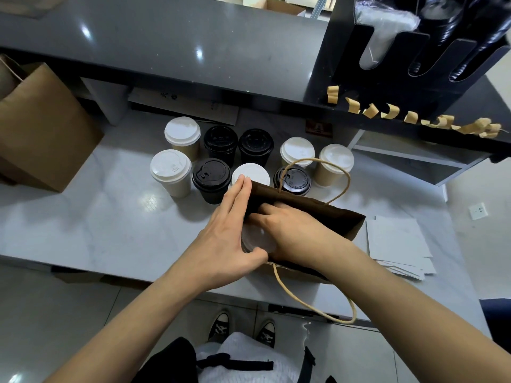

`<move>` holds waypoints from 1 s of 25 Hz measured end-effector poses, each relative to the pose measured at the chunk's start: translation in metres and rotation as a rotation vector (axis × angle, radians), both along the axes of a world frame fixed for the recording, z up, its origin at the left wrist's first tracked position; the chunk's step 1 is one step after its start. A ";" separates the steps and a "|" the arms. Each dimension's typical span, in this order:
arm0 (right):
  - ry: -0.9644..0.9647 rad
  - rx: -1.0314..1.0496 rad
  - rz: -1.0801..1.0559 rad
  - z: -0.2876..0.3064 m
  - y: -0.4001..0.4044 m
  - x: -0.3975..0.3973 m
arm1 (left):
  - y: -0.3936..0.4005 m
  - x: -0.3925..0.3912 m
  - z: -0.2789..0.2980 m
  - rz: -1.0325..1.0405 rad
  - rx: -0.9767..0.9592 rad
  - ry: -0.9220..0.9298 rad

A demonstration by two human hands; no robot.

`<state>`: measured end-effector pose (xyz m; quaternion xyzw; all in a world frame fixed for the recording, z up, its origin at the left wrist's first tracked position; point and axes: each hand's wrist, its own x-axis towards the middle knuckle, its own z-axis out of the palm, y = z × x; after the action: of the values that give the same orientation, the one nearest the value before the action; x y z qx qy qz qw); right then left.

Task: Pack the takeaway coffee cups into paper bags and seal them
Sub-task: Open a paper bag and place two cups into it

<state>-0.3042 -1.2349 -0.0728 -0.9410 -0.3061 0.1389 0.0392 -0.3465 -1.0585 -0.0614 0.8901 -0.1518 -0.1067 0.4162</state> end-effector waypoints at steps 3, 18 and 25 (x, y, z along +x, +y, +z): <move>-0.003 0.007 0.004 -0.002 0.003 -0.002 | 0.000 -0.001 0.001 0.001 0.007 0.002; 0.085 0.028 -0.108 0.001 -0.010 -0.014 | 0.002 -0.009 0.002 -0.001 0.009 -0.011; 0.065 0.028 -0.092 -0.002 -0.013 -0.013 | 0.001 -0.008 0.004 0.001 0.032 -0.012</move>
<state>-0.3174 -1.2478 -0.0746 -0.9485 -0.2628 0.1631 0.0688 -0.3548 -1.0580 -0.0573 0.8974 -0.1521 -0.1038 0.4010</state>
